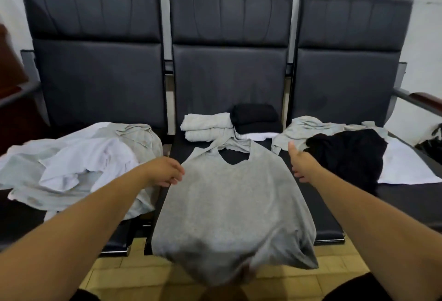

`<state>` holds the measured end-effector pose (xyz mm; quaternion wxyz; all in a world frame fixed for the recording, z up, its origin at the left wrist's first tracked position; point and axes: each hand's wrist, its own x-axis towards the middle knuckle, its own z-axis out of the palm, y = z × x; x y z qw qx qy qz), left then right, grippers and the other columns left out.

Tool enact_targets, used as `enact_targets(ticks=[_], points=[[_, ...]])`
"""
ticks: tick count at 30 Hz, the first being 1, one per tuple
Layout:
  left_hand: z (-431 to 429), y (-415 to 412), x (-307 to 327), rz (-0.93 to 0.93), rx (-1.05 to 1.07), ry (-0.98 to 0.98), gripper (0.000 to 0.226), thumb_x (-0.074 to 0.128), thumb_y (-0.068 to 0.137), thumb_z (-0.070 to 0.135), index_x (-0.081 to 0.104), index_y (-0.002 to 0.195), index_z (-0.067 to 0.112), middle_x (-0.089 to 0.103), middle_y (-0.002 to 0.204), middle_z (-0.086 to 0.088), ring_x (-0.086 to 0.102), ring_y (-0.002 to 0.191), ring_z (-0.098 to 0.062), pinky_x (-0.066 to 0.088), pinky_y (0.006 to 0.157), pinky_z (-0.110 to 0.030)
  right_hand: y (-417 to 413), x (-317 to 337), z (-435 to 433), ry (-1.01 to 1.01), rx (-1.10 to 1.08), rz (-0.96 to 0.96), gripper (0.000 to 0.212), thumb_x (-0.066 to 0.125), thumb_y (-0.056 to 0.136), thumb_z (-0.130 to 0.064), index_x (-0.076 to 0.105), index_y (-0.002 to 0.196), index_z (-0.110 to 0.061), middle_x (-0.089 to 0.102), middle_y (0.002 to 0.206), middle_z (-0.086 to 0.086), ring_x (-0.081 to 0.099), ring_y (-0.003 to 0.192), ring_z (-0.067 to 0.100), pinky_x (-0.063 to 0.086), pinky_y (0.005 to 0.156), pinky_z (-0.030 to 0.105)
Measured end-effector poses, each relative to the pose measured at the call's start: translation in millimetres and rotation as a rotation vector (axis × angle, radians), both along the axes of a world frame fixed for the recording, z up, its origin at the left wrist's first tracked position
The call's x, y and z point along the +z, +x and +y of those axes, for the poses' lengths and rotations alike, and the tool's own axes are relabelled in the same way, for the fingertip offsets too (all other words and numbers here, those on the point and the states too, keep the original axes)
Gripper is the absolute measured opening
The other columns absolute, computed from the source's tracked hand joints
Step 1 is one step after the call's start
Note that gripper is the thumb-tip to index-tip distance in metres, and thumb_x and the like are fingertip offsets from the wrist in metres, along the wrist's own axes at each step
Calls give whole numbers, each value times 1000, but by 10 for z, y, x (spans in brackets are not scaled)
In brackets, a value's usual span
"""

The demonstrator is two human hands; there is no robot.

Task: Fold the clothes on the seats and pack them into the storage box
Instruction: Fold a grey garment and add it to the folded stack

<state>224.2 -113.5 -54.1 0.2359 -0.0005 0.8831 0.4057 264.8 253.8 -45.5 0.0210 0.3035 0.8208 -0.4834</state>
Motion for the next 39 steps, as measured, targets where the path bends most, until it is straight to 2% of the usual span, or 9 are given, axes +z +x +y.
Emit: enact_targets(ticks=[3,8,11,14,18,21,27,31,39], points=[[100,-228,-453,180,153,-15,10,65,91,15,65,98,9,65,94,-7,61,85,-22,53,77,-37,-167,-353,-10,145,4,5,100,24,89,-80,58,129,6,59,131,25,53,125,41,41,107,45],[242,-625,-711,289,223,-118,49,70,89,37,52,122,6,56,111,-10,57,102,-29,43,79,-33,-456,-730,146,326,35,-104,34,63,86,-41,49,79,-11,56,97,12,57,87,30,50,72,35],[309,-781,-742,263,161,-169,34,71,87,41,52,87,13,51,93,-7,54,80,-23,37,60,-28,-536,-735,167,330,58,-95,34,69,88,-26,46,71,-8,51,71,5,50,61,19,38,50,28],[356,-861,-788,219,103,-211,46,73,87,32,38,62,14,40,65,-5,40,57,-17,26,51,-28,-581,-766,201,330,93,-150,35,73,87,-31,50,74,-7,56,76,7,54,66,20,44,60,30],[355,-896,-689,145,82,-73,21,69,91,24,60,81,6,57,82,-10,53,74,-22,40,68,-32,-603,-662,285,41,62,-91,30,79,85,-26,66,93,0,70,91,14,68,82,29,57,71,36],[278,-879,-561,95,164,242,11,64,95,19,59,89,11,62,94,-11,59,87,-25,48,82,-39,-545,-529,376,-359,24,34,27,69,92,-15,69,113,2,73,112,20,71,100,33,58,86,44],[55,-713,-191,162,290,632,3,64,96,16,62,97,18,65,89,-4,64,75,-14,54,60,-28,-406,-233,470,-708,62,239,34,63,96,-17,63,129,-8,71,123,12,69,111,26,57,82,35],[-112,-582,-44,235,264,651,18,66,94,14,67,108,26,67,93,-5,65,81,-19,56,67,-31,-382,-126,465,-572,-7,365,25,67,94,-9,67,118,-16,70,114,8,68,109,24,57,79,34],[-197,-679,660,400,249,408,12,74,88,16,75,98,23,73,90,-1,68,79,-14,58,65,-23,-621,602,479,-150,282,140,30,62,86,16,69,101,-9,69,102,15,68,94,27,55,73,36]])
